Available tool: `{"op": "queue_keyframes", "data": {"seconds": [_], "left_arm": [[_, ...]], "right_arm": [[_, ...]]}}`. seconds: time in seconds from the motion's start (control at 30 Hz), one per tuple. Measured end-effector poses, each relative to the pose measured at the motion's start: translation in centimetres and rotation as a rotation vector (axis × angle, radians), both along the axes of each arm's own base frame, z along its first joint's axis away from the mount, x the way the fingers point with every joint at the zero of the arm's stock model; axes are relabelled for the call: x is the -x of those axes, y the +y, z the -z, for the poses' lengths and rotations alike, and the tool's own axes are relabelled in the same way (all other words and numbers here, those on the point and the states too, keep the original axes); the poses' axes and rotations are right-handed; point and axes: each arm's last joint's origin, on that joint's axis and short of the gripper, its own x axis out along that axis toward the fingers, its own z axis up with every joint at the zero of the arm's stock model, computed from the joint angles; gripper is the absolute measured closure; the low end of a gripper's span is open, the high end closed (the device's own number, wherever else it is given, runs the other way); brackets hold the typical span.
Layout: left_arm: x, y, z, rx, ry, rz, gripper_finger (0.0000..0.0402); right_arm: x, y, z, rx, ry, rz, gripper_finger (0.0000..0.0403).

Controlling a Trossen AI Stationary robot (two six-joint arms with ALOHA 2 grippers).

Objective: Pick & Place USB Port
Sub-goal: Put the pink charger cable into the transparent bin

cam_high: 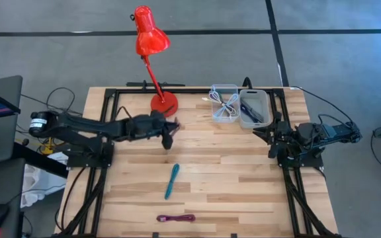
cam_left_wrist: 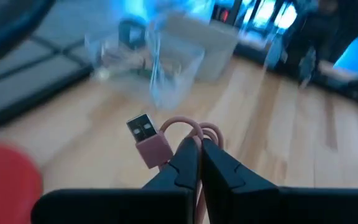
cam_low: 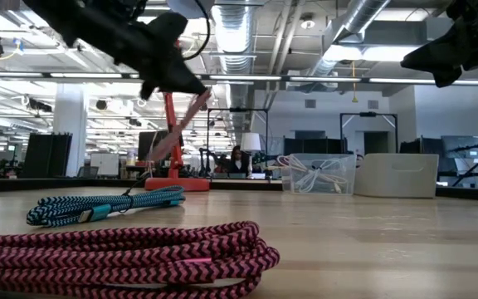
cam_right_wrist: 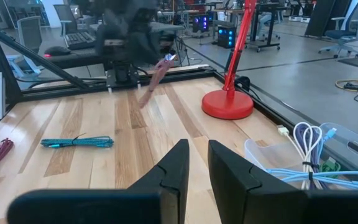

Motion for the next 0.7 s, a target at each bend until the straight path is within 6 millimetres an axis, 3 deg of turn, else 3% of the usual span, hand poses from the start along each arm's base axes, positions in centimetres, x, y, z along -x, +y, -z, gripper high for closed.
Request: {"op": "queue_keyframes", "data": {"seconds": [0.23, 0.57, 0.7], "left_arm": [[-2.1, 2.9, -0.9, -0.066, -0.180, 0.080, 0.0395], [-7.4, 7.0, -1.3, -0.118, -0.175, 0.152, 0.0395], [-8.5, 8.6, -1.6, -0.141, -0.186, 0.158, 0.0395]], "right_arm": [[0.0, 0.0, 0.0, 0.000, 0.000, 0.001, 0.0349], [0.0, -0.1, 0.0, 0.005, 0.001, 0.026, 0.0349], [0.1, -0.1, 0.0, 0.008, 0.004, 0.026, 0.0349]]}}
